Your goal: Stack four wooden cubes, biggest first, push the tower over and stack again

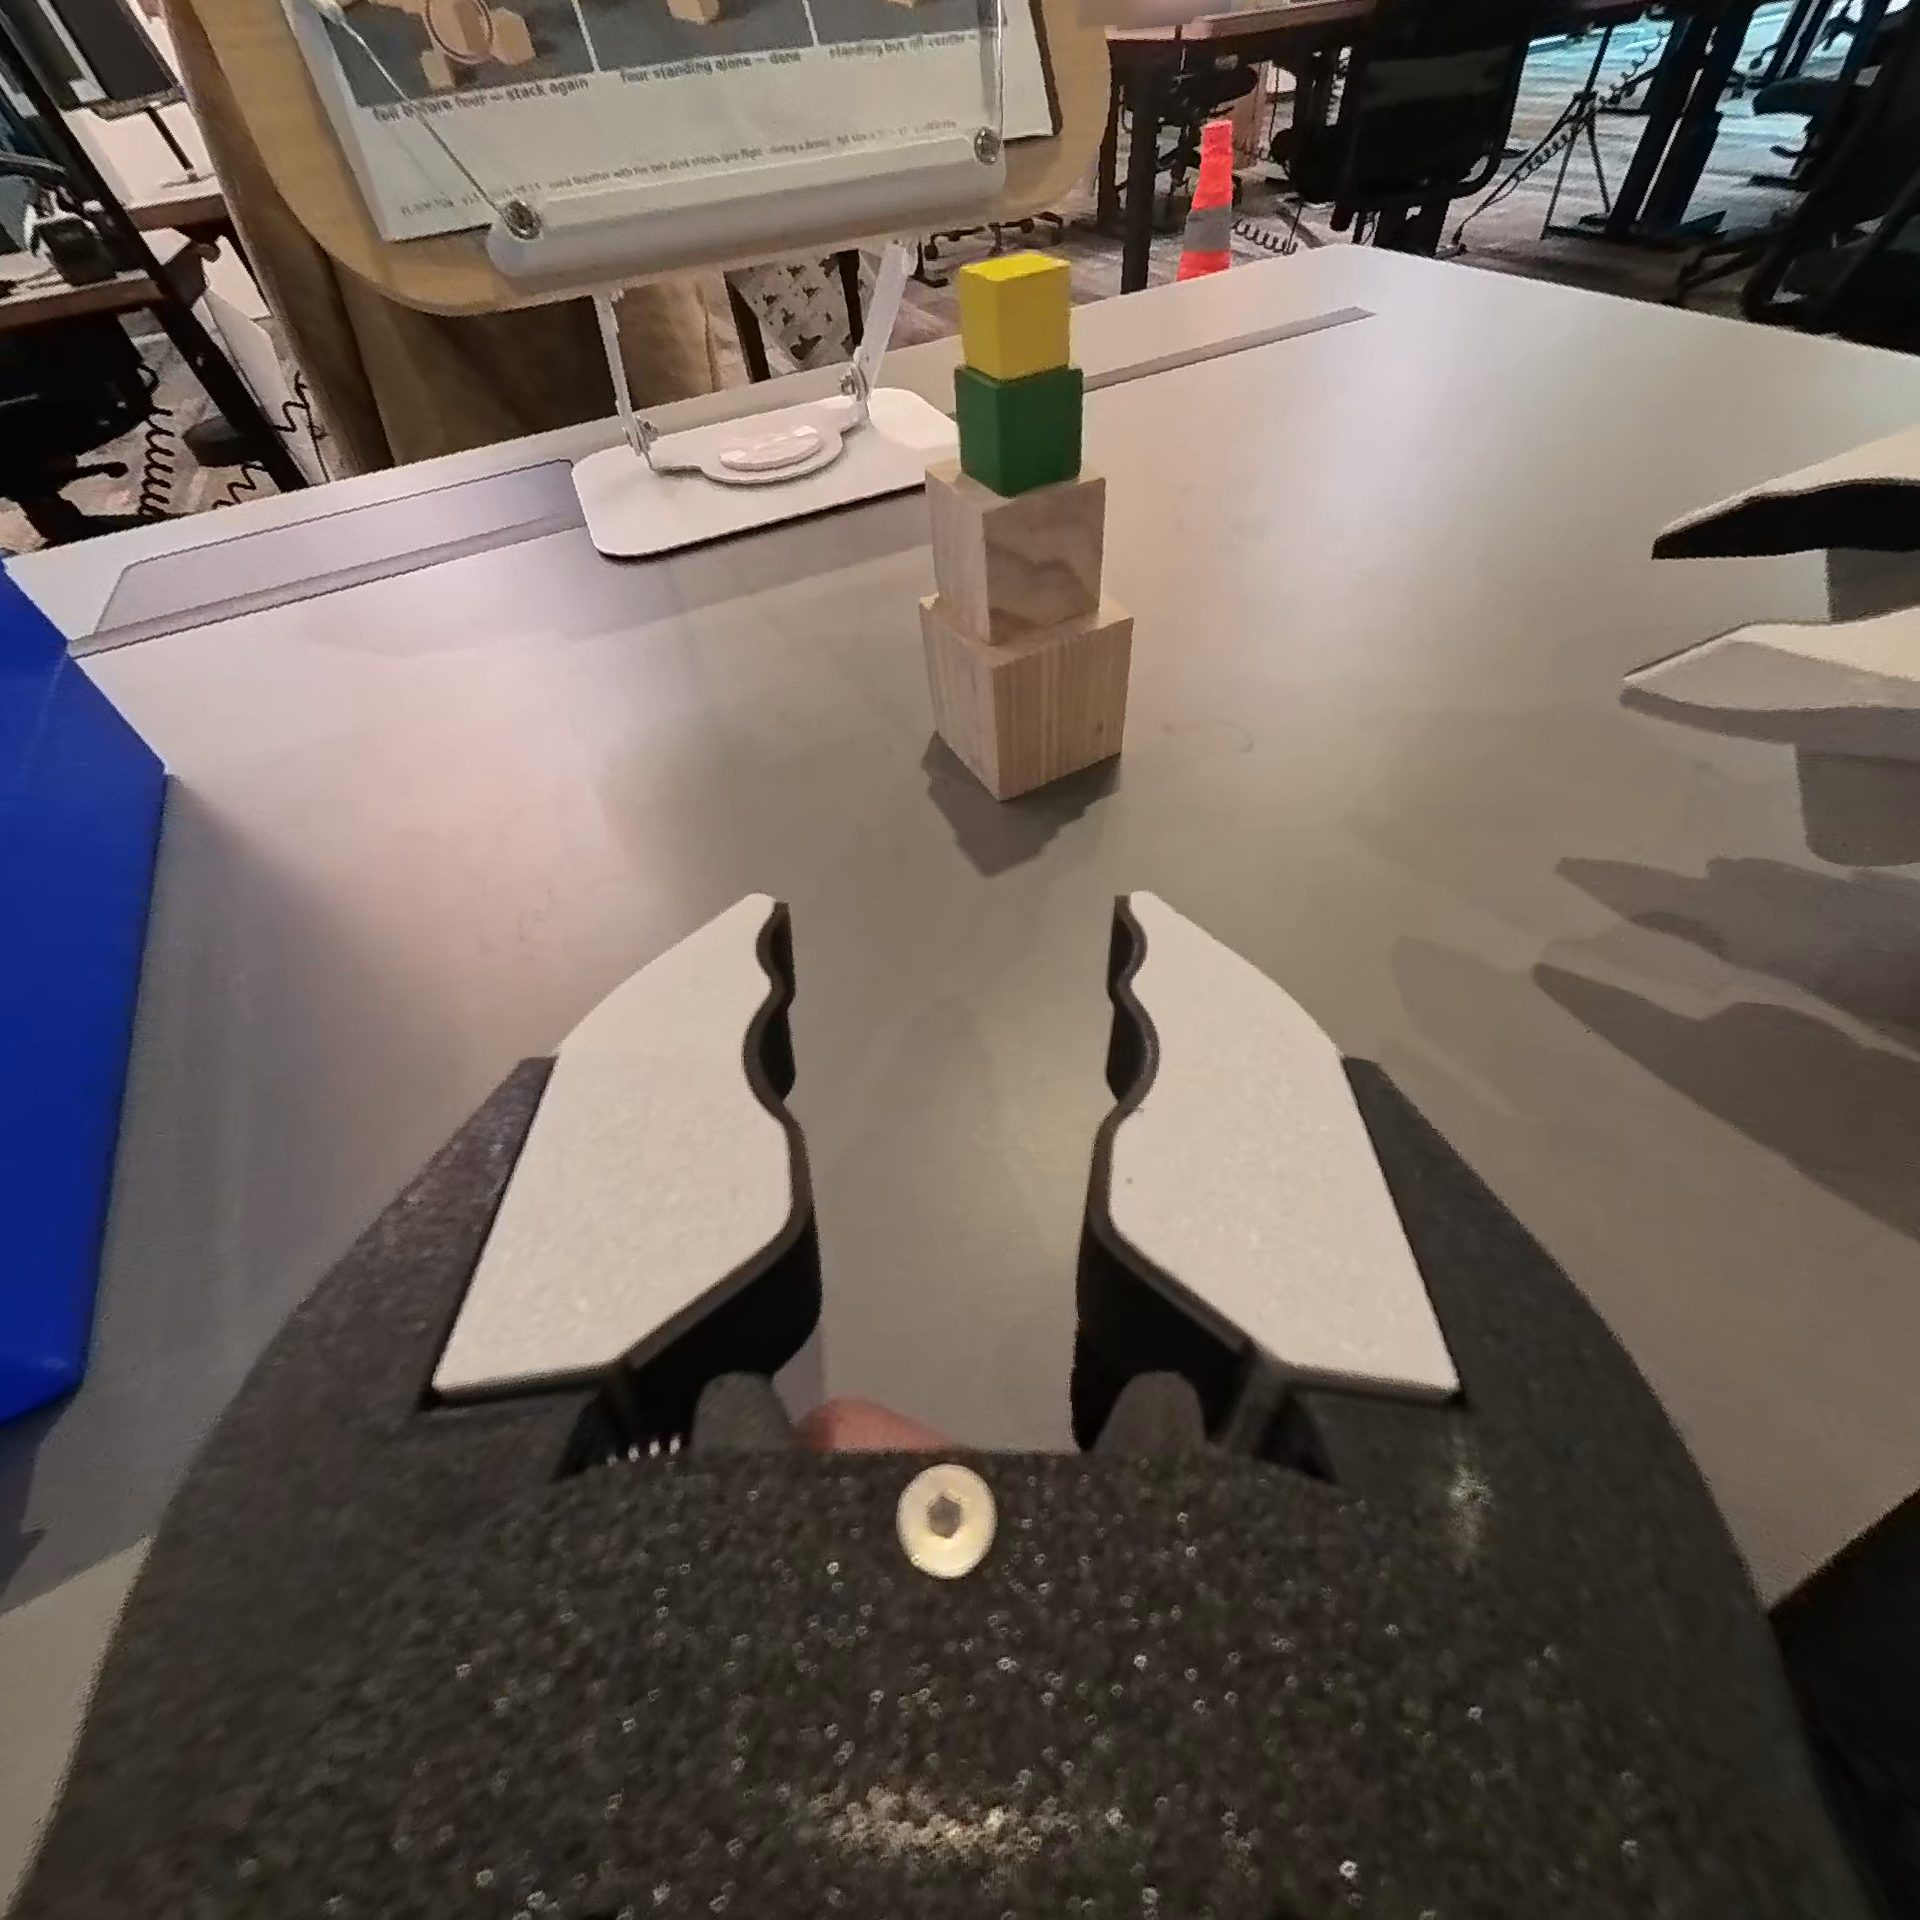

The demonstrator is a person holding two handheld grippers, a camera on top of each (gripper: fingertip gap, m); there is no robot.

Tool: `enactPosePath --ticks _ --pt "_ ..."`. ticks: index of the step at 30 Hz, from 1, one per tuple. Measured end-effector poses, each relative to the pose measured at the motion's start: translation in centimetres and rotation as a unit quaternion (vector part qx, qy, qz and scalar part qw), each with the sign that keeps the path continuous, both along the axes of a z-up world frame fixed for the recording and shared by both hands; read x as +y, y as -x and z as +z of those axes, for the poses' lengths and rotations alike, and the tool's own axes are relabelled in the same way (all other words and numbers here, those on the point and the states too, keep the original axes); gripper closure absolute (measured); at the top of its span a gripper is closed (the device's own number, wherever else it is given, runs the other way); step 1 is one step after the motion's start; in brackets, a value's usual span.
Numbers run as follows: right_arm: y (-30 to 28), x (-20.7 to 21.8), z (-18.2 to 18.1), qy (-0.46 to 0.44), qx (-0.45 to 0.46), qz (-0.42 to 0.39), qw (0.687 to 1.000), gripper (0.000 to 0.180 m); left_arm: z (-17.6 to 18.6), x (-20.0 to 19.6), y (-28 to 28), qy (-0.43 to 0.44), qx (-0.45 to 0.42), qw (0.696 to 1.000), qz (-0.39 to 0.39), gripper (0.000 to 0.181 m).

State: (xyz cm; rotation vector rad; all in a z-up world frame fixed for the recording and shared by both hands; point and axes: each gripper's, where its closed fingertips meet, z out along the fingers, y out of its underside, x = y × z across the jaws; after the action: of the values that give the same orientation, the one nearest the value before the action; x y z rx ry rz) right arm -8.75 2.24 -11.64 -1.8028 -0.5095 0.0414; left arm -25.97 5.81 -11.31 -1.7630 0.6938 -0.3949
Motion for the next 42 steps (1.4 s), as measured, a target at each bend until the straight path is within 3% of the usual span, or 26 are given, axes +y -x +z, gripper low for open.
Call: enactPosePath --ticks 6,7,8,12,17,20,22,25,27,31,36,39,42 --pt "0.8 0.3 -0.2 0.005 -0.014 0.01 1.0 0.139 0.9 -0.7 -0.3 -0.004 -0.01 1.0 -0.012 0.123" --pt "1.2 0.5 -0.2 0.009 -0.012 0.02 1.0 0.15 1.0 -0.7 -0.3 -0.005 -0.011 1.0 -0.013 0.123" --pt "1.9 0.7 -0.2 0.014 -0.014 0.04 0.999 0.179 1.1 -0.8 -0.2 -0.006 -0.012 1.0 -0.013 0.123" --pt "6.2 2.5 0.0 0.047 -0.038 0.109 0.992 0.18 1.6 -0.4 0.3 -0.011 -0.019 1.0 -0.004 0.123" --pt "16.1 -0.5 -2.2 0.131 -0.108 0.331 0.928 0.18 2.3 0.6 1.7 -0.01 -0.041 0.999 0.017 0.123" --pt "17.5 -0.7 -3.7 0.128 -0.18 0.372 0.902 0.18 2.3 1.0 2.2 0.001 -0.054 0.998 0.02 0.124" --pt "16.2 1.8 -4.1 0.122 -0.21 0.346 0.906 0.18 2.1 1.0 2.3 0.012 -0.059 0.998 0.017 0.124" --pt "8.4 12.4 -3.6 0.105 -0.233 0.157 0.954 0.18 1.2 1.0 2.2 0.025 -0.051 0.998 0.009 0.123" --pt "4.6 15.8 -4.3 0.16 -0.146 0.096 0.972 0.18 0.8 1.0 2.1 0.027 -0.044 0.999 0.008 0.123" --pt "4.9 10.1 -1.9 0.124 -0.106 0.163 0.973 0.18 0.2 0.9 1.8 0.036 -0.036 0.999 -0.001 0.123" --pt "1.1 3.8 -2.2 0.115 -0.06 0.092 0.987 0.18 -0.7 0.5 1.5 0.043 -0.022 0.999 -0.005 0.121" --pt "-0.3 1.5 -1.1 0.045 -0.034 0.051 0.997 0.178 -0.6 0.5 1.5 0.031 -0.012 0.999 0.0 0.121" --pt "0.2 -0.3 0.5 -0.002 0.022 0.061 0.998 0.168 -0.4 0.4 1.3 0.019 -0.009 1.0 0.004 0.121"
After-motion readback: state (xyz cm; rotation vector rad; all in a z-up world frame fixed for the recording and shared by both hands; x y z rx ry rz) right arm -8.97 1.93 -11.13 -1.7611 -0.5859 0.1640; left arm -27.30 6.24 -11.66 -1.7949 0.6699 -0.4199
